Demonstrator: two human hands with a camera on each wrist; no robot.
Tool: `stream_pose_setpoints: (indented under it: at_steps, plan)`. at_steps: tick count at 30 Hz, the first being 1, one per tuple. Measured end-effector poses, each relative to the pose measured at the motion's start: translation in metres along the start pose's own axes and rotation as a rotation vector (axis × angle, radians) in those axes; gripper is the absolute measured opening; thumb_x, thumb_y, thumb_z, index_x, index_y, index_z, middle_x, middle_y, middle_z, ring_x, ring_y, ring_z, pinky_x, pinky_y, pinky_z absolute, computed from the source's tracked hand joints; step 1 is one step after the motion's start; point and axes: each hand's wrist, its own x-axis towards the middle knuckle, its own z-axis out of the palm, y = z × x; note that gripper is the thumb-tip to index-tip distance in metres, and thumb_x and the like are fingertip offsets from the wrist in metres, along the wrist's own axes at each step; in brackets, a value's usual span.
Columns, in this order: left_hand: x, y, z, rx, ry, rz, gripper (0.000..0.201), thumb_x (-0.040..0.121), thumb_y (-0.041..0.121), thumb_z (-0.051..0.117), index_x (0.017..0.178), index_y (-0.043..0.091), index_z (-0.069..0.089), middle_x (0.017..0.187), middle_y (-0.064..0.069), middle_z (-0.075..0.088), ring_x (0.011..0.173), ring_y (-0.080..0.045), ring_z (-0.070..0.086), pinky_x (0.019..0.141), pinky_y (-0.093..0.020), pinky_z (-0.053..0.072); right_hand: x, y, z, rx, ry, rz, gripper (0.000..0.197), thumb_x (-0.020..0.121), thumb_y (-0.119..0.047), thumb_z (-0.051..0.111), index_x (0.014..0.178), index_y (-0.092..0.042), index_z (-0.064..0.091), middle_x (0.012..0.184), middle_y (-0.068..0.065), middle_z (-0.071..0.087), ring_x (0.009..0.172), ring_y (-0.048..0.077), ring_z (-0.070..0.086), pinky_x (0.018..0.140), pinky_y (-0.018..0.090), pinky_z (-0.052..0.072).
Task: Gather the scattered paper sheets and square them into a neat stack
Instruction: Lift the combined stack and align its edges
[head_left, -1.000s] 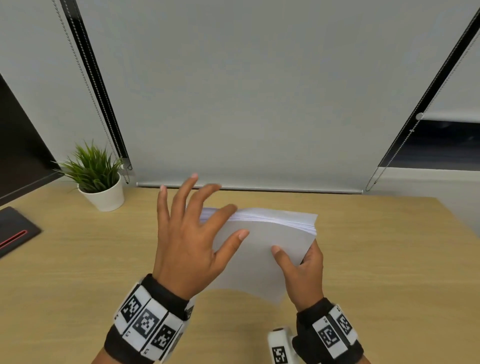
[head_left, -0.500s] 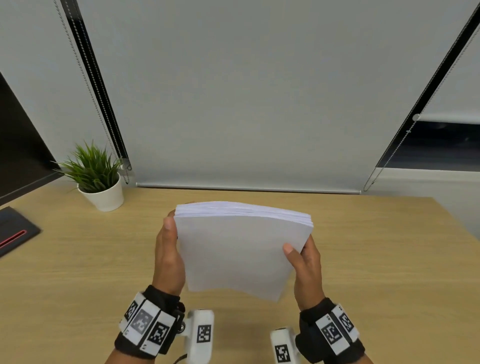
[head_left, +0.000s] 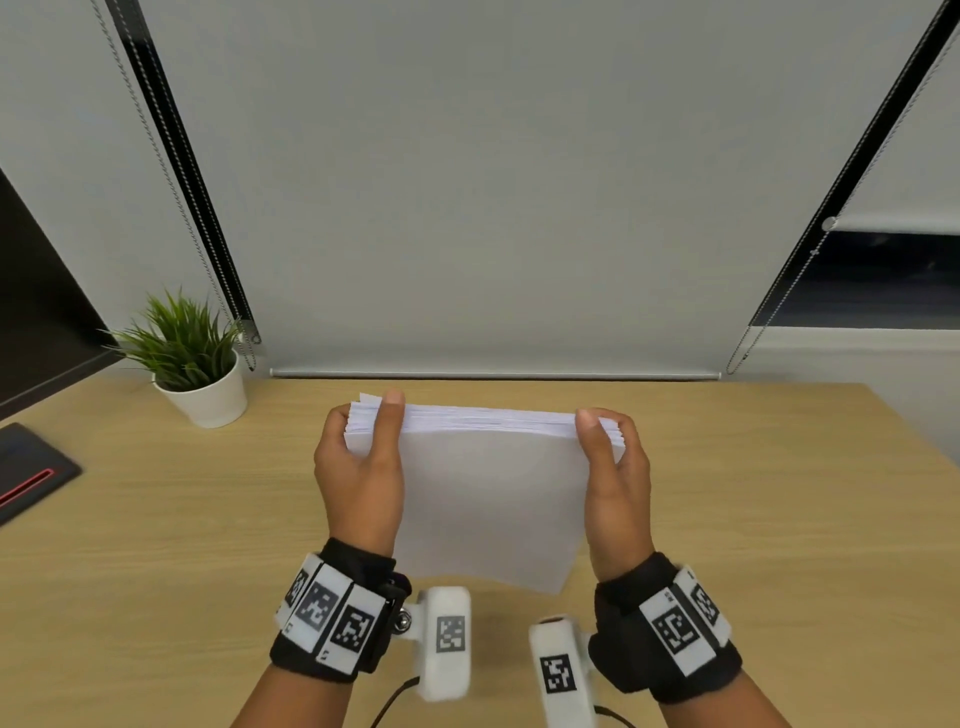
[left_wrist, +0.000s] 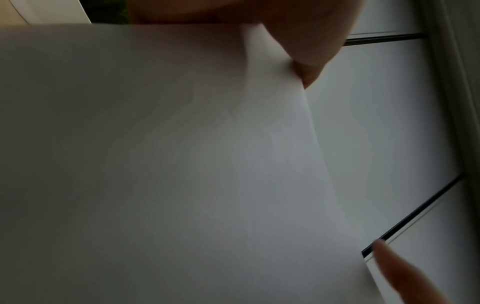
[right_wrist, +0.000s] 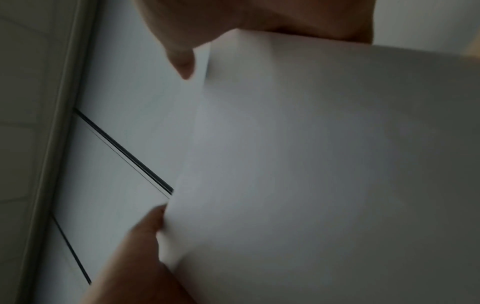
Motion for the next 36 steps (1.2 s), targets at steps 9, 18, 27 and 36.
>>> stream_pose_setpoints:
  at_steps: [9,18,27,36]
  plan:
    - [0.009,-0.007,-0.001,-0.107,0.001,-0.063,0.049,0.084,0.040,0.058,0.107,-0.003,0.060,0.110,-0.018,0.063,0.112,-0.033,0.056,0.105,-0.045,0.039,0.008,-0.009,0.004,0.027,0.024,0.048,0.035,0.096,-0.023,0.049,0.061,-0.020,0.051,0.056,-0.010,0.052,0.058,0.010,0.049,0.059,0.028,0.036]
    - [0.014,-0.005,-0.003,-0.150,-0.085,-0.059,0.039,0.090,0.048,0.052,0.072,0.013,0.049,0.071,-0.005,0.048,0.071,-0.023,0.046,0.072,-0.035,0.037,0.005,-0.004,-0.005,-0.020,-0.194,-0.092,0.024,0.081,-0.032,0.056,0.096,-0.016,0.047,0.081,-0.011,0.057,0.067,0.004,0.058,0.055,0.020,0.048]
    - [0.027,-0.061,-0.054,0.113,-0.454,0.017,0.038,0.055,0.030,0.053,0.088,0.034,0.070,0.086,0.018,0.074,0.081,0.000,0.065,0.066,-0.014,0.054,-0.003,0.051,-0.037,-0.356,-0.350,0.136,0.058,0.078,0.011,0.053,0.121,-0.027,0.041,0.108,-0.007,0.059,0.092,-0.011,0.059,0.076,0.015,0.049]
    - [0.016,-0.072,-0.031,0.043,-0.297,-0.076,0.027,0.057,0.024,0.060,0.083,0.015,0.063,0.069,0.013,0.074,0.064,0.001,0.067,0.058,-0.012,0.052,-0.014,0.063,-0.011,-0.270,-0.200,0.097,0.050,0.090,0.009,0.045,0.108,-0.038,0.045,0.107,-0.008,0.061,0.091,-0.009,0.061,0.078,0.015,0.049]
